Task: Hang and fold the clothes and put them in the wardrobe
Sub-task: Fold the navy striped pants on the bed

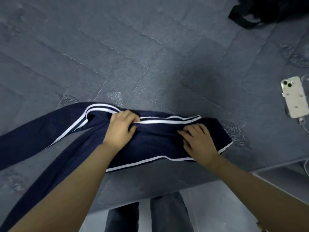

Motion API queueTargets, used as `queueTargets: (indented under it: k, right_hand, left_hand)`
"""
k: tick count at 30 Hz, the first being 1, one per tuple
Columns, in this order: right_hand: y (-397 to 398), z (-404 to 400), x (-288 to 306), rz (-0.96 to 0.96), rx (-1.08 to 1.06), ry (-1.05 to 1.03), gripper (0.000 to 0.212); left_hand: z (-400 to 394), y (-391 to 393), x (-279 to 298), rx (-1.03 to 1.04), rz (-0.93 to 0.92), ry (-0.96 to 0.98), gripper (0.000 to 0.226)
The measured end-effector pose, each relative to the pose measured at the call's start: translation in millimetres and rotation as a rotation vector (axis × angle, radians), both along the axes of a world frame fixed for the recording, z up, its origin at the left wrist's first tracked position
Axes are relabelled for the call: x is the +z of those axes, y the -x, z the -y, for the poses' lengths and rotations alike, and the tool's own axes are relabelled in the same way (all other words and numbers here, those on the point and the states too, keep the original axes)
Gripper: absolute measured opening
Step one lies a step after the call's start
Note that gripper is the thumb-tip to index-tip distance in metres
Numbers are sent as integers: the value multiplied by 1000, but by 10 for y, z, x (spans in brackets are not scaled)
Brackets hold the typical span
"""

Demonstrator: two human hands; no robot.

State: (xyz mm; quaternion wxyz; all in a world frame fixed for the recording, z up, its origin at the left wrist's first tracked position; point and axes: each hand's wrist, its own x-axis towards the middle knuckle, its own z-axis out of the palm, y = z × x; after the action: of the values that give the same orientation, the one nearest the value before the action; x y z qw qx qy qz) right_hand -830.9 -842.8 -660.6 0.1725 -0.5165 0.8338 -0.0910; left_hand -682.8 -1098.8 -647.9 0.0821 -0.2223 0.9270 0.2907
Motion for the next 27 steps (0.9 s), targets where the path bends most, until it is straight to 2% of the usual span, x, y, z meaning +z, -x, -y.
queueTargets:
  k: [2,5,7,9,10,12,14,17,18,21,23,27]
  right_hand:
    - [12,-39,57,93,-2,4,25]
    - [239,75,155,179,-111,112,12]
    - [445,172,159,139,-166,54,30]
    - [622,235,124,184,-156,-135,54]
    - [671,247,102,235,-153,-200,55]
    - [721,253,85,297,-141,-149,36]
    - [782,259,104,342,-117,-22,18]
    - [1066,393,173,434,-194,55,13]
    - [1208,471,193,467,-247,55,14]
    - [1745,775,245,572,-386,52,21]
    - [2064,963,231,593,-461,65,25]
    - [2513,1226,66,576,-550,107,26]
  left_hand:
    - [-67,-155,38,-36,64,-53,25]
    - [-86,-170,65,28,47,-152,9]
    - [-56,-83,62,102,39,-175,16]
    - [2,-6,15,84,85,-45,36]
    - [40,15,-7,52,106,33,39]
    - [125,48,-3,18,129,62,27]
    - [231,58,29,34,139,-35,20]
    - [439,173,113,99,115,-147,20]
    - [508,222,124,96,152,-182,25]
    - [744,399,100,-48,438,-154,65]
    - [904,506,56,-33,455,-142,55]
    - [1181,905,111,81,246,-298,18]
